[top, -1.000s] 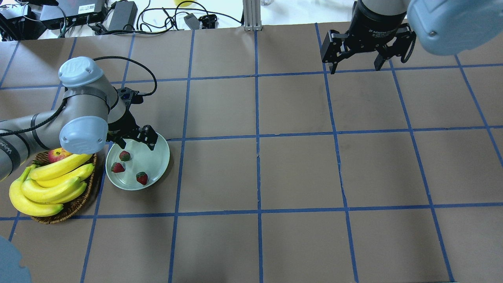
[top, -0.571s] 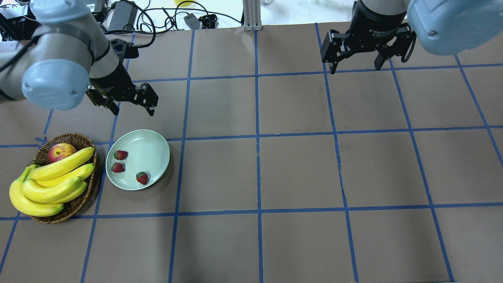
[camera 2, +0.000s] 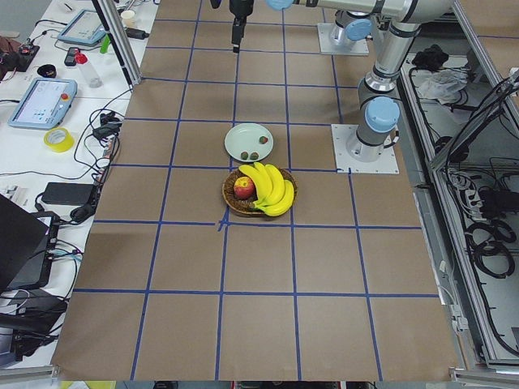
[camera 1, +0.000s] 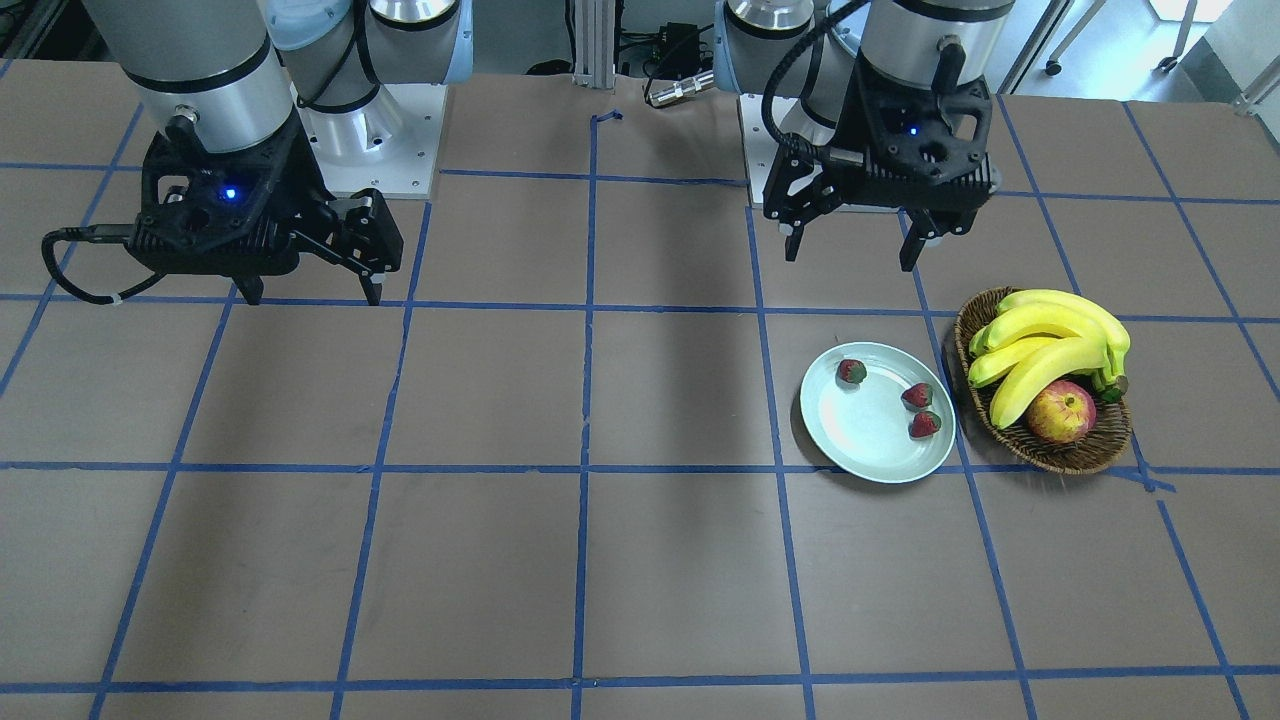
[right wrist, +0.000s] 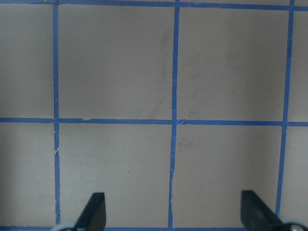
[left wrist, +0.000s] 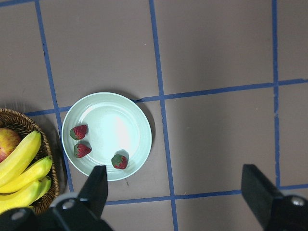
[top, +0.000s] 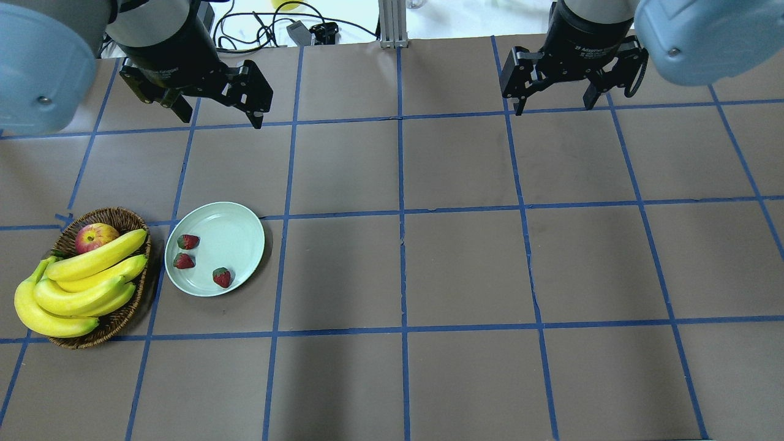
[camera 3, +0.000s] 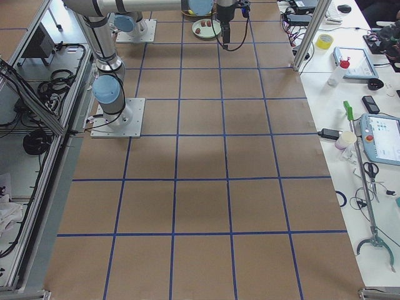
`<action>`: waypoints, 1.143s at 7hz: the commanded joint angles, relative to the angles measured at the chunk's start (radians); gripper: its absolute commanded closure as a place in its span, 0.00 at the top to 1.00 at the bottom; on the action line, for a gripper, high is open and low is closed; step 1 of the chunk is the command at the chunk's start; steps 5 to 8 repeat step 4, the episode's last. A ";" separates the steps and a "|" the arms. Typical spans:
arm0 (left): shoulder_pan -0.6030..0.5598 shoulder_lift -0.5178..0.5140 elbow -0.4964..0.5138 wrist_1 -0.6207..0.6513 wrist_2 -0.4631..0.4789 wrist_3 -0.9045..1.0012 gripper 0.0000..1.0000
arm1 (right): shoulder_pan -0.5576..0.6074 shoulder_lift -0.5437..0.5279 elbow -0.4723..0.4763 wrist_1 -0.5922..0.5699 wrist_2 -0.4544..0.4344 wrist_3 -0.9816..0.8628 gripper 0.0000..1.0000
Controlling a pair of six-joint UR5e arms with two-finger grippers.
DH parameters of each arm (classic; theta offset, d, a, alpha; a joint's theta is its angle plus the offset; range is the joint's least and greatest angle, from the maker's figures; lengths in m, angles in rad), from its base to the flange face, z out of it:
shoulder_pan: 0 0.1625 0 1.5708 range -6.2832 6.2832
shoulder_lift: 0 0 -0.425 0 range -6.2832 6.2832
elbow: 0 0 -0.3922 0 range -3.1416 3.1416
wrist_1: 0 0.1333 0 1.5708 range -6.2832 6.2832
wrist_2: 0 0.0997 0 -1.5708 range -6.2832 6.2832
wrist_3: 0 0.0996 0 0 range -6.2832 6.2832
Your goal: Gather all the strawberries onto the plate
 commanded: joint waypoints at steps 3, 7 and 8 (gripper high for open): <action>0.001 0.048 -0.005 -0.002 -0.014 0.007 1.00 | -0.001 0.001 0.000 0.000 0.002 0.004 1.00; 0.003 0.048 -0.005 -0.002 -0.014 0.007 1.00 | -0.001 0.001 0.000 0.000 0.002 0.004 1.00; 0.003 0.048 -0.005 -0.002 -0.014 0.007 1.00 | -0.001 0.001 0.000 0.000 0.002 0.004 1.00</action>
